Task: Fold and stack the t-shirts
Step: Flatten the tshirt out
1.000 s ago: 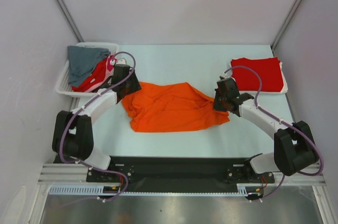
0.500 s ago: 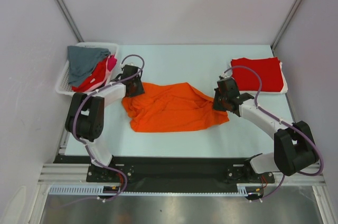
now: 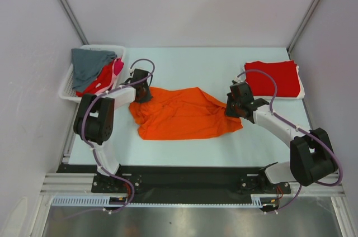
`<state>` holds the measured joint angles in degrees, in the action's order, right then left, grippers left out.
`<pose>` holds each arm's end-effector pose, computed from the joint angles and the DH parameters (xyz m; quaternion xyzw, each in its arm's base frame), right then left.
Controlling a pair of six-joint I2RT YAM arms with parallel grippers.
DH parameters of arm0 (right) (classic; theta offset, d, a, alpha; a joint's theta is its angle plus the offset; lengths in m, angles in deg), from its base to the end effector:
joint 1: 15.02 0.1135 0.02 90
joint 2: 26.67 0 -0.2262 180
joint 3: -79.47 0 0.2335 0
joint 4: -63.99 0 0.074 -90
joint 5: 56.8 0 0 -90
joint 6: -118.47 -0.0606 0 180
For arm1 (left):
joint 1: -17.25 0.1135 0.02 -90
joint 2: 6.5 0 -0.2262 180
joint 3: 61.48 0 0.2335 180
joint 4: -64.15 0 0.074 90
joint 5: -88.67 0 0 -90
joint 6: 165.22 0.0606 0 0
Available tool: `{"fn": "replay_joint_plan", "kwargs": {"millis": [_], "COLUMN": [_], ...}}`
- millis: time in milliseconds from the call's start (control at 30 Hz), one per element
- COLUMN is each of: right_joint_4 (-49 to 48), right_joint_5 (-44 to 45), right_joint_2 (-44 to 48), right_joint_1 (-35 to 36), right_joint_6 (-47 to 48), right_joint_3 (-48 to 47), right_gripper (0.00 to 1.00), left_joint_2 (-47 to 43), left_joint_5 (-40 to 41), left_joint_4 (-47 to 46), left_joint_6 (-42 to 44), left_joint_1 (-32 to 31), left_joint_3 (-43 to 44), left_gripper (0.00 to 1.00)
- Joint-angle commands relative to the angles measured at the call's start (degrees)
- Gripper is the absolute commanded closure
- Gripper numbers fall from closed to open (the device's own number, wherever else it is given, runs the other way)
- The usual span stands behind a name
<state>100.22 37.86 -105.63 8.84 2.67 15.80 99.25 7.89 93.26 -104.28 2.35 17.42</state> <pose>0.2631 0.1110 0.1687 0.0294 0.9430 0.1034 0.3149 0.3549 -0.0844 0.1149 -0.1408 0.9429 -0.0379 0.2993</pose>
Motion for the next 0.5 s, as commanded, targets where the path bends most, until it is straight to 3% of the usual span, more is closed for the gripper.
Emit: {"fn": "replay_joint_plan", "kwargs": {"millis": [0,33,100,400,467], "right_joint_4": [-1.2,-1.3,-1.3,-1.0,-0.8], "right_joint_5": [0.3,0.3,1.0,3.2,3.5], "right_joint_2": [1.0,0.7,0.3,-1.6,-2.6], "right_joint_1": [-0.2,-0.2,-0.3,-0.7,-0.9], "right_joint_6": [0.6,0.2,0.1,-0.7,-1.0], "right_joint_3": [-1.2,-1.3,-1.5,-3.8,-5.1], "right_gripper": [0.84,0.94,1.0,0.97,0.9], "left_joint_2": [-1.9,-3.2,-4.6,-13.2,-14.2], "left_joint_5": [2.5,2.6,2.5,1.5,0.8], "left_joint_4": [-0.4,-0.3,-0.2,0.1,0.2], "left_joint_6": [0.0,0.1,0.1,0.5,0.5], "left_joint_1": [-0.4,-0.4,-0.4,-0.4,-0.4], "left_joint_3": [1.2,0.9,0.5,-2.6,-2.9], "left_gripper": [1.0,1.0,1.0,1.0,1.0]}}
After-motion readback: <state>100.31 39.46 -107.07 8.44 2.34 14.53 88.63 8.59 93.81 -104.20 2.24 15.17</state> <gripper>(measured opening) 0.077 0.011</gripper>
